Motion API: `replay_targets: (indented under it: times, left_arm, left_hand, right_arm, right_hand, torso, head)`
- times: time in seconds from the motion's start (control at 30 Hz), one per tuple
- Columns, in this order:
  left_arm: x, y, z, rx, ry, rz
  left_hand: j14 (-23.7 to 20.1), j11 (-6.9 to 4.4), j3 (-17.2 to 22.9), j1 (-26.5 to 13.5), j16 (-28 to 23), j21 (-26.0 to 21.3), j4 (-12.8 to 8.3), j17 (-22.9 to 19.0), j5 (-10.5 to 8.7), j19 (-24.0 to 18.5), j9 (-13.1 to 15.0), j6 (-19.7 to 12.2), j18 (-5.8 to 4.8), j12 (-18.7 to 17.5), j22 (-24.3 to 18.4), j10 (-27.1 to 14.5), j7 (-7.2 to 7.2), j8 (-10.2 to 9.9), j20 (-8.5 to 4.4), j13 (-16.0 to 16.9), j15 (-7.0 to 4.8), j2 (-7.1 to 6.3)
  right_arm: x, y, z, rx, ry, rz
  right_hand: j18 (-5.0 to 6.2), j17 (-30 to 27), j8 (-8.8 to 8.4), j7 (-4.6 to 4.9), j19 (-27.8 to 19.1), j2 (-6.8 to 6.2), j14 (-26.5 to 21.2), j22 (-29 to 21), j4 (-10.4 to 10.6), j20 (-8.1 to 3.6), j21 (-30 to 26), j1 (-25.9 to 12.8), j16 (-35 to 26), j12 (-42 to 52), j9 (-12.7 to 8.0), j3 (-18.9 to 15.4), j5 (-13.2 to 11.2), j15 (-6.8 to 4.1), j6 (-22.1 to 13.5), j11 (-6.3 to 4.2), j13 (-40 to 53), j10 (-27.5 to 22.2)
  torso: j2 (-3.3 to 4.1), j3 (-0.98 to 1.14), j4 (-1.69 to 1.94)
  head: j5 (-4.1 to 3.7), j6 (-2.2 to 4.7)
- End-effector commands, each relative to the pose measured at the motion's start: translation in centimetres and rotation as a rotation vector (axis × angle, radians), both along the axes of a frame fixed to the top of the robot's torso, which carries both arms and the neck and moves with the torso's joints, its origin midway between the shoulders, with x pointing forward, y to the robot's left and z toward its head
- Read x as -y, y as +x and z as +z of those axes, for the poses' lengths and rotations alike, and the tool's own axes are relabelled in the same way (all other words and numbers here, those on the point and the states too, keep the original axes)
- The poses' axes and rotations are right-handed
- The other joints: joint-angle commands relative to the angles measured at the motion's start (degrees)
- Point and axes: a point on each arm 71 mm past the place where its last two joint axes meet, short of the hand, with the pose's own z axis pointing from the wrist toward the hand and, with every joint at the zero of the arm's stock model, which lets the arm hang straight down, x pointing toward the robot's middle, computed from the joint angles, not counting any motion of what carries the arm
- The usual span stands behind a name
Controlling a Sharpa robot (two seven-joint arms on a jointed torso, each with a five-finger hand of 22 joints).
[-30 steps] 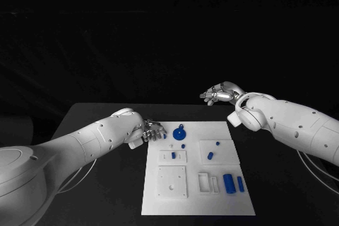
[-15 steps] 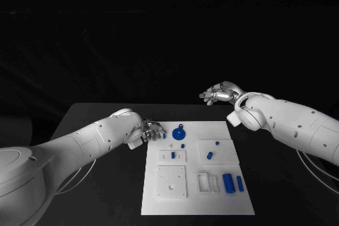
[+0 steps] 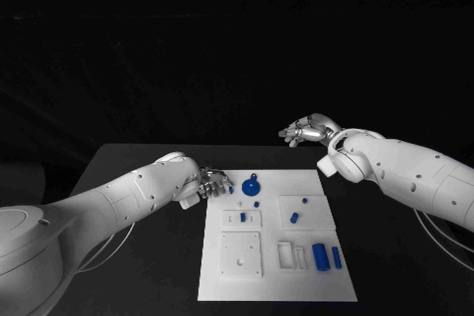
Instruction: Assemble the parts on the task board
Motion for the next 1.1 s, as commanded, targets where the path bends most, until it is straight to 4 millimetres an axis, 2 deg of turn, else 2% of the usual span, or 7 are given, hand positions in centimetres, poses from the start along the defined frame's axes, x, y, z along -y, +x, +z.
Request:
replay_targets:
  times: [0.03,0.83,1.1]
  left_arm:
    - [0.73,-0.26,-0.16,-0.016,-0.047,-0.018]
    - [1.44,-0.48,-0.07,-0.017,-0.062,-0.033]
    - [1.32,-0.45,-0.01,-0.007,-0.045,-0.026]
  left_hand:
    - [0.18,-0.09,0.17,0.18,0.29,-0.12,0.27,-0.08,-0.26,0.24,0.07,-0.26,1.09,0.09,0.09,0.1,-0.07,0.14,-5.13,0.07,0.25,-0.45]
    - [0.43,-0.24,0.39,0.72,0.55,-0.07,0.26,-0.11,-0.26,0.51,0.1,0.22,1.09,0.23,0.32,0.48,-0.23,0.51,-5.16,0.14,0.14,-0.28]
    - [0.62,-0.34,0.24,0.52,0.7,-0.01,0.47,-0.09,-0.26,0.72,0.07,0.34,1.13,0.31,0.42,0.7,-0.31,0.59,-5.23,0.18,0.05,-0.58]
  right_arm:
    - [-0.12,-0.04,-0.03,-0.002,-0.004,0.017]
    - [-0.18,-0.03,-0.03,-0.003,-0.004,0.017]
    - [-0.13,-0.03,-0.02,-0.002,-0.004,0.017]
  right_hand:
    - [1.02,-0.09,0.23,0.35,-0.05,0.59,-0.47,0.1,-0.1,0.33,-0.31,0.04,0.2,0.27,-0.07,-0.1,0.22,0.11,-0.32,0.12,-0.09,-0.26]
    - [1.06,-0.11,0.25,0.35,-0.04,0.62,-0.48,0.13,-0.11,0.37,-0.35,0.02,0.22,0.33,-0.11,-0.13,0.21,0.11,-0.32,0.12,-0.18,-0.27]
    - [1.07,-0.12,0.26,0.35,-0.04,0.61,-0.49,0.14,-0.12,0.38,-0.36,0.02,0.23,0.34,-0.12,-0.14,0.21,0.11,-0.32,0.12,-0.21,-0.28]
  torso:
    - [0.02,-0.02,-0.02]
    - [0.02,0.09,-0.03]
    - [-0.01,0.03,0.05]
  head:
    - [-0.09,-0.05]
    - [-0.22,-0.08]
    - [-0.28,-0.04]
